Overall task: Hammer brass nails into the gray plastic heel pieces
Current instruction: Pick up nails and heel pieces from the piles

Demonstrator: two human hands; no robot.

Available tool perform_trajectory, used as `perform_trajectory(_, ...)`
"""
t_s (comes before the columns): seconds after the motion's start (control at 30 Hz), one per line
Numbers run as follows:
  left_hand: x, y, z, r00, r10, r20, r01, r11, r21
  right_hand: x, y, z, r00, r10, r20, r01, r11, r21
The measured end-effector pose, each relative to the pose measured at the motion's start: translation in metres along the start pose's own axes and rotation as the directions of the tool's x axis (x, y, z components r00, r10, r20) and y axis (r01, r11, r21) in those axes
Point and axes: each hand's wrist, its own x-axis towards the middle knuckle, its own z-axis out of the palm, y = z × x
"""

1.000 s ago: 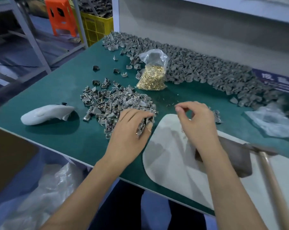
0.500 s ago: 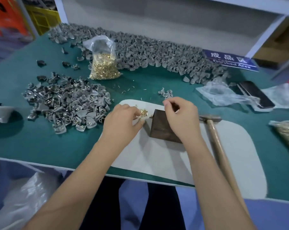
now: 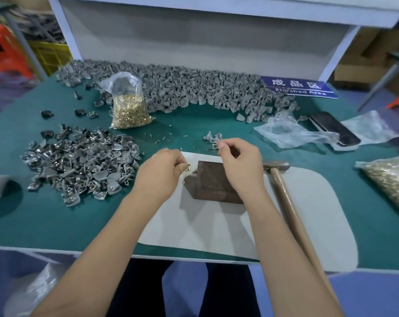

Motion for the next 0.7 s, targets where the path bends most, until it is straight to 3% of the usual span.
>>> perform_trajectory(0.17,-0.011,-0.01,-0.002,0.993,0.043,0.11,-0.035,0.997,-0.07,0.001,0.001,0.001,1.0,-0.008,-0.004,0.008,1.0,0.004)
perform_trajectory(0.53,-0.019,-0.013,0.013,0.983,0.182,-0.01,-0.18,0.981,0.069,0.0,0.0,0.003,1.0,-0.015,-0.01,0.015,1.0,0.012)
perform_trajectory(0.7,-0.016,-0.004,0.015,0.954,0.263,-0.146,-0.29,0.933,-0.215,-0.002,0.0,0.002,1.0,-0.024,-0.007,0.025,0.999,0.022)
